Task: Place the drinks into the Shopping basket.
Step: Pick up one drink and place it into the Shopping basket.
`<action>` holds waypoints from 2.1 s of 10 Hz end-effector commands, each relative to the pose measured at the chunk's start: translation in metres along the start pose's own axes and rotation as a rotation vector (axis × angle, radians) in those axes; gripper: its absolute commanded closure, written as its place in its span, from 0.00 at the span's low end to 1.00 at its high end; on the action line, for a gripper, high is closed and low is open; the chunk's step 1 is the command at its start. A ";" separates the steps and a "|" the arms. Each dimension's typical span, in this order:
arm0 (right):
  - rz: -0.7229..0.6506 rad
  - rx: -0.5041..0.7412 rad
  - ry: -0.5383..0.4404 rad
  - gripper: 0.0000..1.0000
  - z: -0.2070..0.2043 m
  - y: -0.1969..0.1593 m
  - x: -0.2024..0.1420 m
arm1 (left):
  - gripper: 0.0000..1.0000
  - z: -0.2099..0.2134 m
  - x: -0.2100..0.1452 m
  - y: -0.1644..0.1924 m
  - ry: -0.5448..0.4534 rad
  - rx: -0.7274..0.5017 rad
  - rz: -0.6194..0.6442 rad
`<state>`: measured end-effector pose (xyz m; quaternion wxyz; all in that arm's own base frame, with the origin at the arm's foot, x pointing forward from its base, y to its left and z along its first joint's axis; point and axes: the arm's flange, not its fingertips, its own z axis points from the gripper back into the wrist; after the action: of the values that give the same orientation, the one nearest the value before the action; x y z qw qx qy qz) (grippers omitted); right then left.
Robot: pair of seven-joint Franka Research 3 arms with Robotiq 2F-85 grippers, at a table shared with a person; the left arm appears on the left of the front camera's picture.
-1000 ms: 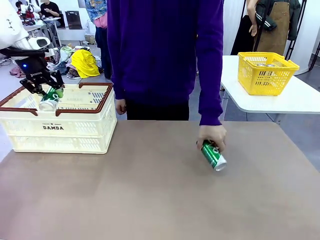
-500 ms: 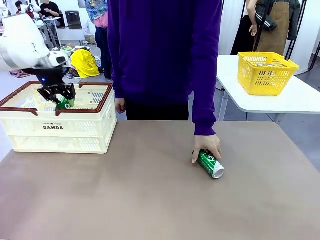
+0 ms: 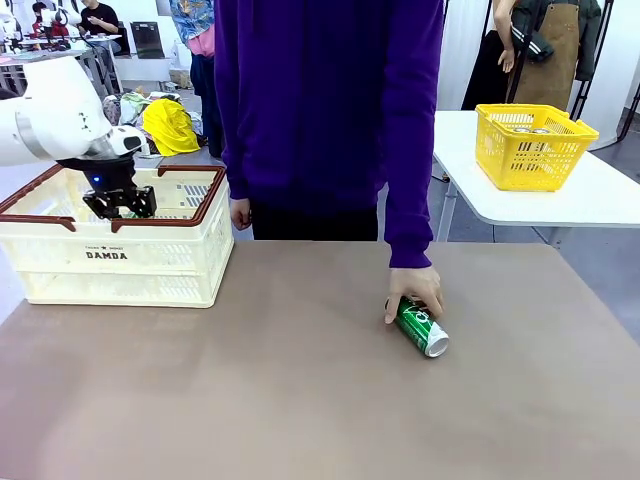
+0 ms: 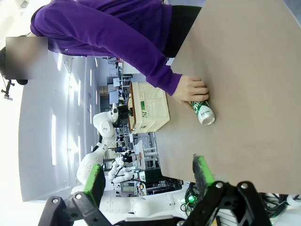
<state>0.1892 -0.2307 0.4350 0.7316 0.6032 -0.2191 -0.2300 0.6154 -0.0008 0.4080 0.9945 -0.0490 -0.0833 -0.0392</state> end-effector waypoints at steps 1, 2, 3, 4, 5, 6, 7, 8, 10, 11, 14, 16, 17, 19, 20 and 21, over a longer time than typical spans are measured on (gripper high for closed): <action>0.010 0.026 -0.008 0.00 0.000 0.003 0.001 | 1.00 -0.005 -0.006 -0.003 -0.002 0.002 0.009; 0.010 0.026 -0.008 0.00 0.000 0.003 0.001 | 1.00 -0.010 -0.007 -0.003 -0.005 0.010 0.018; 0.010 0.026 -0.008 0.00 0.000 0.003 0.001 | 1.00 -0.011 -0.007 -0.003 0.001 0.000 0.014; 0.010 0.026 -0.008 0.00 0.000 0.003 0.001 | 0.72 -0.010 -0.007 -0.003 0.002 0.002 0.021; 0.010 0.026 -0.008 0.00 0.000 0.003 0.001 | 0.14 -0.009 -0.007 -0.002 0.003 0.004 0.025; 0.010 0.026 -0.008 0.00 0.000 0.003 0.001 | 0.00 -0.008 -0.006 -0.001 0.009 0.011 0.022; 0.010 0.026 -0.008 0.00 0.000 0.003 0.001 | 0.00 -0.008 -0.006 -0.001 0.011 0.008 0.021; 0.010 0.026 -0.008 0.00 0.000 0.003 0.001 | 0.00 -0.009 -0.006 -0.001 0.010 0.006 0.020; 0.010 0.026 -0.008 0.00 0.000 0.003 0.001 | 0.00 -0.006 -0.007 0.000 -0.002 0.004 0.029; 0.010 0.026 -0.008 0.00 0.000 0.003 0.001 | 0.00 0.002 -0.007 0.002 -0.017 -0.001 0.042; 0.010 0.026 -0.008 0.00 0.000 0.003 0.001 | 0.00 0.075 -0.009 -0.001 -0.127 -0.076 0.031; 0.010 0.026 -0.008 0.00 0.000 0.003 0.001 | 0.00 0.148 -0.022 -0.003 -0.134 -0.283 0.068; 0.010 0.026 -0.008 0.00 0.000 0.003 0.001 | 0.00 0.180 -0.033 -0.005 -0.139 -0.395 0.125; 0.010 0.026 -0.008 0.00 0.000 0.003 0.001 | 0.00 0.214 -0.069 0.012 -0.118 -0.604 0.141; 0.010 0.026 -0.008 0.00 0.000 0.003 0.001 | 0.00 0.218 -0.093 0.030 -0.099 -0.705 0.141; 0.010 0.026 -0.008 0.00 0.000 0.003 0.001 | 0.00 0.223 -0.115 0.057 -0.066 -0.802 0.145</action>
<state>0.1894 -0.2305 0.4349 0.7318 0.6032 -0.2185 -0.2300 0.4851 0.0594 0.6214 0.9078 -0.4037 -0.1132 0.0068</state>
